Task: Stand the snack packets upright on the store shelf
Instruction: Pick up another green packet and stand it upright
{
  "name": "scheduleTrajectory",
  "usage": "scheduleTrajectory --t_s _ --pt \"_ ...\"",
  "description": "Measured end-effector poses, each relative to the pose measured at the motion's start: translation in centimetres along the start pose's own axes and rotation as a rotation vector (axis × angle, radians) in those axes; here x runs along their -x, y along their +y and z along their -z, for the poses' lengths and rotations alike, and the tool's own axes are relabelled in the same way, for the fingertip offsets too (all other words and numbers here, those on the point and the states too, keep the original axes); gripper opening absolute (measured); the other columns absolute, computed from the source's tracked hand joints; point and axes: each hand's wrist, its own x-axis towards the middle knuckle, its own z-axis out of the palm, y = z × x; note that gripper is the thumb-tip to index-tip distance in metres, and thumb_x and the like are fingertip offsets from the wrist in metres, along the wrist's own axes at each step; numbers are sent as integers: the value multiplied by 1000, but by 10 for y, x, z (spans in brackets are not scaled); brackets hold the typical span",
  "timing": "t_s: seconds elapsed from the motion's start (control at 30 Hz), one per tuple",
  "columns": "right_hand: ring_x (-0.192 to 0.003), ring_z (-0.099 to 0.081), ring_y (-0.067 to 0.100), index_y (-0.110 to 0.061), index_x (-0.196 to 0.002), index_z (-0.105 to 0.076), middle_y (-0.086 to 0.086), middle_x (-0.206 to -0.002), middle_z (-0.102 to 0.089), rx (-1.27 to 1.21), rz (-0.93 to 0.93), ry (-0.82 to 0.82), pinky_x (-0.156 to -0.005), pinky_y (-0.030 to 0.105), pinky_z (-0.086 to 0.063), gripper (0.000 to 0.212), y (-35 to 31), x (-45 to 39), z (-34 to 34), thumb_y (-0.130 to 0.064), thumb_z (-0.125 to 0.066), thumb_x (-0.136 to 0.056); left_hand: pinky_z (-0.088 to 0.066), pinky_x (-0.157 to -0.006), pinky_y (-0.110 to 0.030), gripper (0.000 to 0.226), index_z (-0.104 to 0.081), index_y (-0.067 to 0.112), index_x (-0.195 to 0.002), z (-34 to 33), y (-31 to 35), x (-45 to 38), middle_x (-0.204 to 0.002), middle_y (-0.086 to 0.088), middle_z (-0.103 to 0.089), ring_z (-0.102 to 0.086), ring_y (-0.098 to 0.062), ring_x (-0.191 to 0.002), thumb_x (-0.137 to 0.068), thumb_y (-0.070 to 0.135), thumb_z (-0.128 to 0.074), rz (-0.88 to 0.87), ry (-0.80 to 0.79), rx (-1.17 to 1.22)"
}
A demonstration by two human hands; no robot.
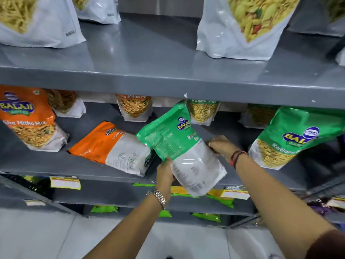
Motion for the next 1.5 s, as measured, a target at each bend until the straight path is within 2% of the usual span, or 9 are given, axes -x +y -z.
scheduleTrajectory --t_s 0.27,0.4,0.5,0.6,0.8,0.97,1.1,1.27,1.5 --pt "-52 -41 12 -16 -54 -51 2 -57 -50 -389 125 242 -51 22 -34 42 -3 17 18 16 -30 -74 -40 -105 -41 22 -66 17 -89 -20 66 -17 -110 -8 -67 -58 -26 -112 -84 36 -55 -289 -125 -62" --pt "-56 -40 10 -21 -53 -48 -2 -58 -47 -449 161 374 -57 21 -35 43 7 9 3 13 -39 -79 -34 -83 -12 26 -60 10 -111 -33 78 -7 -107 6 -55 -46 -6 -101 -96 21 -41 -344 -129 -149" --pt "-62 -43 12 -19 -65 -55 -1 -64 -53 -435 158 346 -65 25 -40 34 28 4 -4 2 -44 -88 -34 -54 -3 25 -49 25 -75 -29 62 -9 -79 13 -44 -42 1 -72 -97 20 -38 -352 -128 -278" --pt "-66 -48 14 -20 -68 -57 1 -69 -55 -499 146 305 -73 31 -44 33 32 5 -4 -13 -39 -96 -37 -73 -16 19 -54 17 -94 -21 45 -11 -87 3 -53 -51 -13 -81 -96 29 -39 -340 -75 -403" --pt "-75 -61 21 -12 -84 -62 8 -85 -65 -485 54 217 -86 39 -50 42 31 11 4 -40 -33 -96 -38 -71 -29 6 -47 20 -89 -17 11 -21 -77 1 -46 -45 -11 -69 -88 23 -51 -66 -126 -405" --pt "-56 -58 17 -15 -63 -56 5 -62 -59 -378 52 240 -69 36 -53 49 44 35 2 -41 -32 -96 -40 -61 -25 10 -53 18 -81 -33 20 -43 -82 -6 -50 -48 -21 -76 -86 20 -45 -66 -141 -413" --pt "-41 -59 7 -13 -66 -59 7 -61 -60 -492 37 179 -45 19 -53 50 50 50 -14 -38 -29 -97 -46 -93 -36 35 -55 13 -120 -50 23 -63 -125 -14 -58 -55 -32 -116 -93 27 -37 -77 -130 -406" --pt "-68 -65 20 -12 -74 -62 8 -73 -67 -443 44 -54 -64 30 -55 54 50 57 -22 -42 -22 -97 -42 -105 -48 41 -58 1 -119 -64 32 -78 -129 -22 -58 -56 -34 -118 -91 29 -47 -60 -132 -355" --pt "-68 -62 21 -3 -90 -64 10 -75 -66 -467 -30 236 -63 31 -49 55 58 27 19 -43 -26 -97 -37 -102 -33 34 -50 -1 -124 -50 10 -21 -130 -18 -56 -52 -31 -121 -94 11 -41 -290 48 -320"
